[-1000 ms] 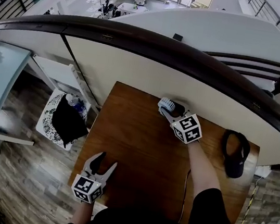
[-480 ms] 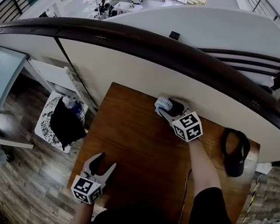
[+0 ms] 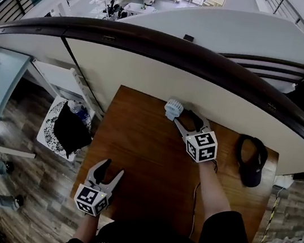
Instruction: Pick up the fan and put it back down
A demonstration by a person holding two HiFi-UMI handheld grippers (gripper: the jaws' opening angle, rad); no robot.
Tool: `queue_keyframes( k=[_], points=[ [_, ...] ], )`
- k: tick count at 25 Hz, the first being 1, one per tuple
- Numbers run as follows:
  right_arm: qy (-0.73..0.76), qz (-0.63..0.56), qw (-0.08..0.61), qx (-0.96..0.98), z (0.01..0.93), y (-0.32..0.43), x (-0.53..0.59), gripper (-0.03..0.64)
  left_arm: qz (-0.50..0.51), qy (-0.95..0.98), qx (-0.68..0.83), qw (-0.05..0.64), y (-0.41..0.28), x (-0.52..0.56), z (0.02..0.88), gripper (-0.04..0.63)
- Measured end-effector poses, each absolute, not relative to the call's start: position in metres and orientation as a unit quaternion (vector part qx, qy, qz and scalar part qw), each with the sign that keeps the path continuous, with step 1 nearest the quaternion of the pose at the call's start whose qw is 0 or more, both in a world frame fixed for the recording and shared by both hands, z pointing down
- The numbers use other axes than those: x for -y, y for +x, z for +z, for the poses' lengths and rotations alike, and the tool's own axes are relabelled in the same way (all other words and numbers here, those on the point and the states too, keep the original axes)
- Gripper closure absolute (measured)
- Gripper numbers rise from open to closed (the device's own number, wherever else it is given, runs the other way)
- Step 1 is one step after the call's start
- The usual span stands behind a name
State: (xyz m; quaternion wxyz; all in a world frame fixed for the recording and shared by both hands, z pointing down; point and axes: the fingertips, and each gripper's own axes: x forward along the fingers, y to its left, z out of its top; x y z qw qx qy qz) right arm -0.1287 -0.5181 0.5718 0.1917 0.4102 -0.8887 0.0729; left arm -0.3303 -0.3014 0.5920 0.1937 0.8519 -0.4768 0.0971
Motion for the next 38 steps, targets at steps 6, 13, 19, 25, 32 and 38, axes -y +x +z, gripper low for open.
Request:
queue_keyframes(
  k=[6,13,19,25,32,38],
  points=[
    [0.432,0.097,0.147,0.884,0.551,-0.121,0.468,0.380,0.089,0.853,0.480,0.184,-0.321,0.290,0.578,0.356],
    [0.447,0.105,0.113,0.881,0.522,-0.112,0.404,0.380,0.078,0.857,0.482,0.167,-0.304,0.272,0.555,0.356],
    [0.455,0.100,0.102,0.879,0.501,-0.097,0.352,0.417,0.066,0.857,0.487,0.152,-0.282,0.252,0.537,0.356],
    [0.455,0.108,0.095,0.879,0.491,-0.073,0.301,0.502,0.060,0.858,0.490,0.144,-0.254,0.222,0.521,0.371],
    [0.428,0.112,0.105,0.891,0.493,-0.050,0.248,0.579,0.054,0.857,0.497,0.129,-0.216,0.185,0.510,0.465],
    [0.401,0.124,0.108,0.901,0.496,-0.033,0.210,0.597,0.051,0.850,0.511,0.119,-0.189,0.149,0.505,0.549]
  ],
)
